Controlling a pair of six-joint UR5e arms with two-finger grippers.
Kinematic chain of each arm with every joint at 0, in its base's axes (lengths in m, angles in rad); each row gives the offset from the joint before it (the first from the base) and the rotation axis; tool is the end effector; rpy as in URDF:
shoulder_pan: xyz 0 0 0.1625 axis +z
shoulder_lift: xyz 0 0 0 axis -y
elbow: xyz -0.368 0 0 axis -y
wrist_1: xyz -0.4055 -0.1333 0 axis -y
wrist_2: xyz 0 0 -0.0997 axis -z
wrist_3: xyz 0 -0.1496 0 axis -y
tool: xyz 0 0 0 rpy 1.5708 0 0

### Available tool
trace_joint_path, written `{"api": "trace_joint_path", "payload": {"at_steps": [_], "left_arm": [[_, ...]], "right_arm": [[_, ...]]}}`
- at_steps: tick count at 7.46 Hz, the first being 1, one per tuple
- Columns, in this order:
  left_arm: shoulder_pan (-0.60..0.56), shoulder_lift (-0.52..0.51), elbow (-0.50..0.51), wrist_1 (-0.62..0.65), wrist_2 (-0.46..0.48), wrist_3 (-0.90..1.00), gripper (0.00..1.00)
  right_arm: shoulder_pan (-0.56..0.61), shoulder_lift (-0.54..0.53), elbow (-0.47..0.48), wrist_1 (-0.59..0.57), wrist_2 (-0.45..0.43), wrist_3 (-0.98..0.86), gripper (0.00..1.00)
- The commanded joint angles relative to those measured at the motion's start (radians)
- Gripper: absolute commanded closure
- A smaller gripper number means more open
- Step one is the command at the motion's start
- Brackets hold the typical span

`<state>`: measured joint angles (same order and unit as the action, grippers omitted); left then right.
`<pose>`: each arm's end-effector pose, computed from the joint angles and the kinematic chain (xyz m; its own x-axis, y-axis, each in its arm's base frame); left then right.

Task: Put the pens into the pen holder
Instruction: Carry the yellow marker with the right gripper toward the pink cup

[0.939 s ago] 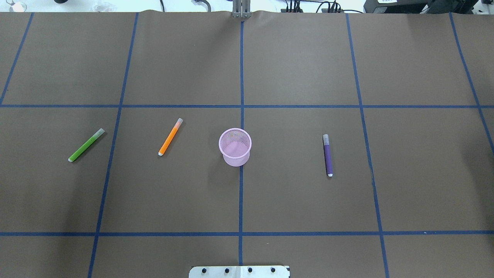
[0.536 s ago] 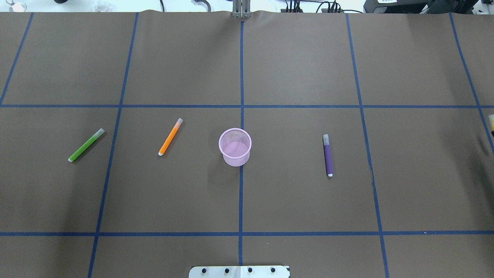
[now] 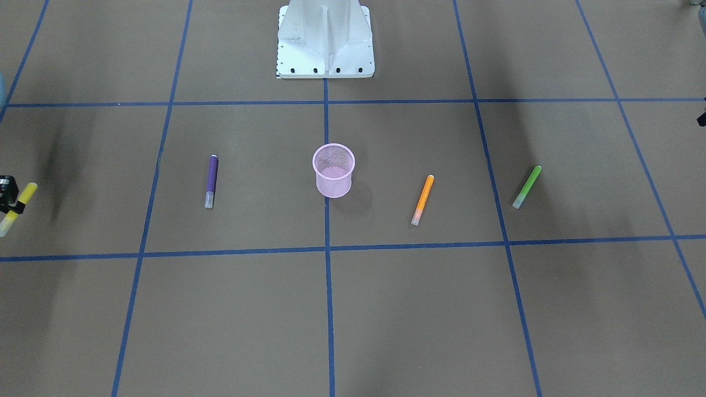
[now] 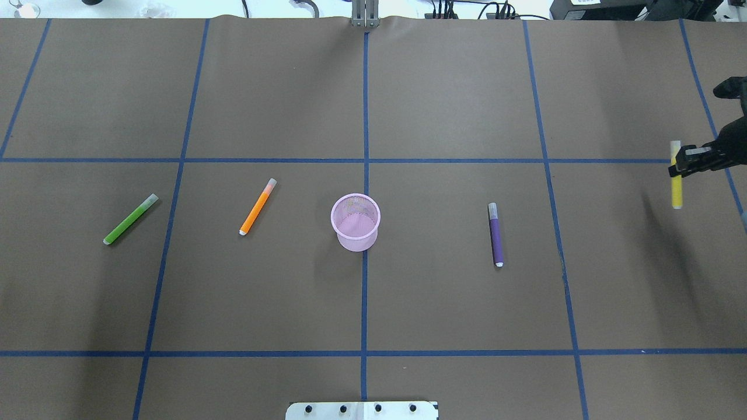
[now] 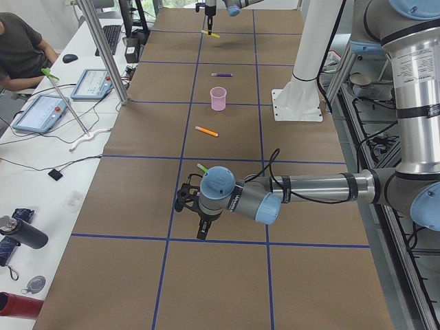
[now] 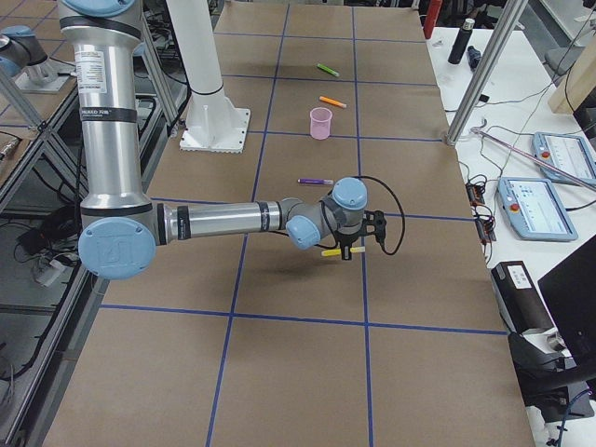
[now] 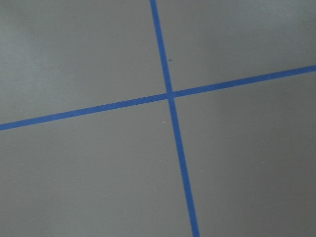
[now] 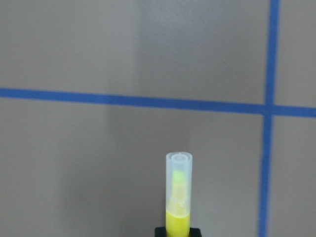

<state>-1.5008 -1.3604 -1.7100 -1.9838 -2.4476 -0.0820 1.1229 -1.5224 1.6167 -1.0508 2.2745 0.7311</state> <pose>0.0135 -0.4538 0.6080 0.6233 0.2238 -0.7493 -0.0149 0.9614 0.2747 -0.2134 -0.5284 0.5276 0.6277 -0.0043 0.7785 -0.0876 0.9933 0.0760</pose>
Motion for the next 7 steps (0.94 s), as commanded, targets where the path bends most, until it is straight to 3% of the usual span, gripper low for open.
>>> {"api": "trace_joint_path", "payload": {"at_steps": [1, 2, 4, 6, 7], "left_arm": [[0.098, -0.055, -0.005, -0.050, -0.022, -0.071, 0.01], [0.144, -0.069, -0.005, -0.055, -0.018, -0.099, 0.01], [0.174, -0.071, -0.003, -0.081, 0.014, -0.140, 0.01], [0.266, -0.117, -0.002, -0.092, 0.118, -0.180, 0.01], [0.274, -0.121, 0.015, -0.093, 0.124, -0.206, 0.01]], "right_arm": [[-0.176, 0.124, 0.095, 0.040, -0.135, 0.411, 1.00], [-0.227, 0.172, 0.126, 0.032, -0.167, 0.553, 1.00], [-0.273, 0.307, 0.196, -0.151, -0.200, 0.643, 1.00], [-0.404, 0.449, 0.224, -0.260, -0.405, 0.729, 1.00], [-0.454, 0.508, 0.223, -0.277, -0.509, 0.792, 1.00]]}}
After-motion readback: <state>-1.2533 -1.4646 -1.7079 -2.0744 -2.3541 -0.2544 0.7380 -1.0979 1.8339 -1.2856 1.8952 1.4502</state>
